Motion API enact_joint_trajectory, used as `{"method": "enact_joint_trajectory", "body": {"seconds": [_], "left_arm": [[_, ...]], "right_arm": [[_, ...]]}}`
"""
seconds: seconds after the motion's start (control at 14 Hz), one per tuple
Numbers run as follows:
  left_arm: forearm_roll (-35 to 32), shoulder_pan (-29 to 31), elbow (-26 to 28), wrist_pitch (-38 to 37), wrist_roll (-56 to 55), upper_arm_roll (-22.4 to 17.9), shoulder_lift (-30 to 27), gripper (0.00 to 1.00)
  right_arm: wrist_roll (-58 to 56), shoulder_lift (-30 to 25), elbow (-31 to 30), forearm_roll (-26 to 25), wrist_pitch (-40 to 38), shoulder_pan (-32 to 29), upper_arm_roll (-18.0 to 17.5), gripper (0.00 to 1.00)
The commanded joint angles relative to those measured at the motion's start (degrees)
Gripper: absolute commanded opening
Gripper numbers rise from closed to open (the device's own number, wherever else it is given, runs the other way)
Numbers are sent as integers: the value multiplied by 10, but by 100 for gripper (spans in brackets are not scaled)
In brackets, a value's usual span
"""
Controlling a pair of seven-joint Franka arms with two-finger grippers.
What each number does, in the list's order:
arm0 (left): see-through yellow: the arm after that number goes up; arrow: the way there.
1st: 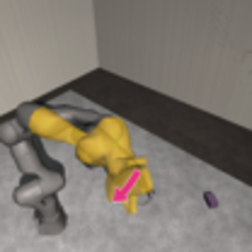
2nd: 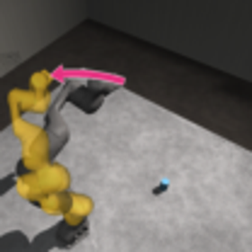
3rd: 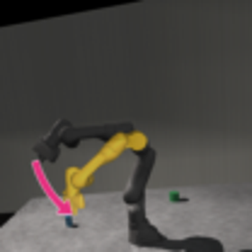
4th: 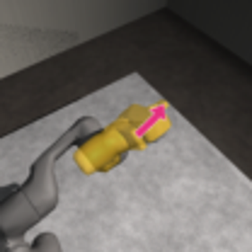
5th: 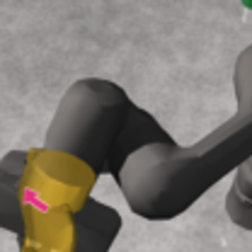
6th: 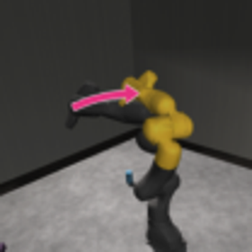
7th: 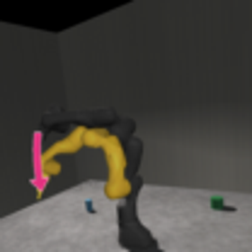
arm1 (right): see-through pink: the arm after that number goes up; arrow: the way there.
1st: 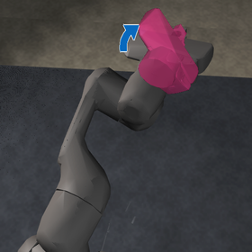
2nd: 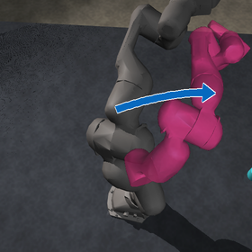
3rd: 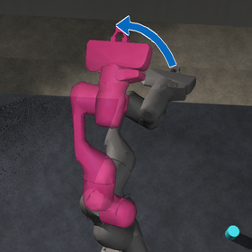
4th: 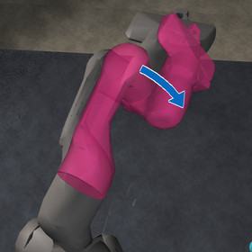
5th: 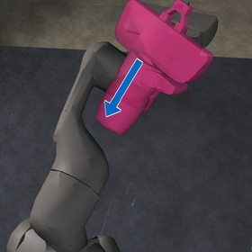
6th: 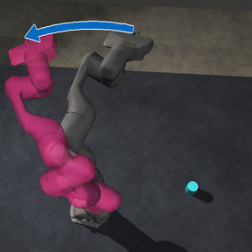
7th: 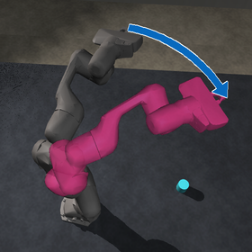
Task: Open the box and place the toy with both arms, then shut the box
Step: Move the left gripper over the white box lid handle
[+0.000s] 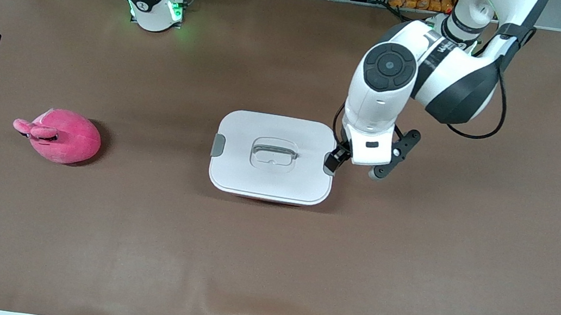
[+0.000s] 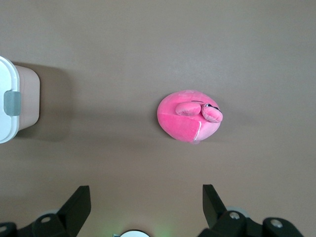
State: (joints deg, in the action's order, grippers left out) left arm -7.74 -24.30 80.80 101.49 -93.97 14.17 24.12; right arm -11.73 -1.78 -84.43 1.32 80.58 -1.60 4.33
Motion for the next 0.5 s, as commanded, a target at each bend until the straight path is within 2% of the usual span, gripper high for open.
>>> {"method": "enact_joint_trajectory", "body": {"seconds": [0.0, 0.43], "left_arm": [[-12, -20, -21, 20, -79, -4, 22, 100], [-8, -36, -25, 80, -255, 2, 45, 100]], "right_arm": [[12, 2, 8, -1, -7, -1, -1, 100], [12, 3, 8, -1, -7, -1, 0, 100]]}}
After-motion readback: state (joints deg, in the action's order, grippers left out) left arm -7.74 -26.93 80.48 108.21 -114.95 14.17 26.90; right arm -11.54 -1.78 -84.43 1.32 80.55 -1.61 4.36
